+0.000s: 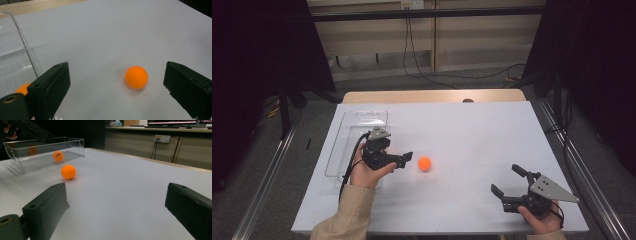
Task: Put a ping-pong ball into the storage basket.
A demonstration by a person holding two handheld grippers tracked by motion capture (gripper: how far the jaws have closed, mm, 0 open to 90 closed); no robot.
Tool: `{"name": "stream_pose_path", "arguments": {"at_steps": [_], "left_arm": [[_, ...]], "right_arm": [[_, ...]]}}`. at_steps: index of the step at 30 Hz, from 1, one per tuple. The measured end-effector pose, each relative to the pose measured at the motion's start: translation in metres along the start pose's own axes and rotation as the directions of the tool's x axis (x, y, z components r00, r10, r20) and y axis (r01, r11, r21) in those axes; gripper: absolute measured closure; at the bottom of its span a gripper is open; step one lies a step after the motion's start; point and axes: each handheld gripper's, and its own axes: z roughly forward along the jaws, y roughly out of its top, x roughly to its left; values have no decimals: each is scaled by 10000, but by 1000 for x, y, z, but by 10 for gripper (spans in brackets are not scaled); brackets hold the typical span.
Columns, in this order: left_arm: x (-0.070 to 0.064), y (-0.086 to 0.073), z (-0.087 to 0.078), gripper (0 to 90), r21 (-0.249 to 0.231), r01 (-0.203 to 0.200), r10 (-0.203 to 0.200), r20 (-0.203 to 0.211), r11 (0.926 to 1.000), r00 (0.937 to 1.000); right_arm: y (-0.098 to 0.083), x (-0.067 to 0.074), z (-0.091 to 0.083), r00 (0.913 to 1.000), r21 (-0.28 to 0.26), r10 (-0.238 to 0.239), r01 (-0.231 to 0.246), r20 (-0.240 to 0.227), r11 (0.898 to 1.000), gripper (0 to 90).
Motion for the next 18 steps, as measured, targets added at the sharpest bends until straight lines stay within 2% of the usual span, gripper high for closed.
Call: {"name": "stream_pose_path", "arguments": {"at_steps": [7, 18], "left_arm": [[-3, 1, 3, 70, -18, 14, -13, 184, 10000, 9998], [-6, 1, 6, 70, 17, -93, 92, 225, 10000, 9997]], "right_arm": [[0, -1, -1, 10000, 12, -1, 1, 56, 10000, 35], [-1, -1, -1, 10000, 47, -69, 69, 49, 10000, 35]]}}
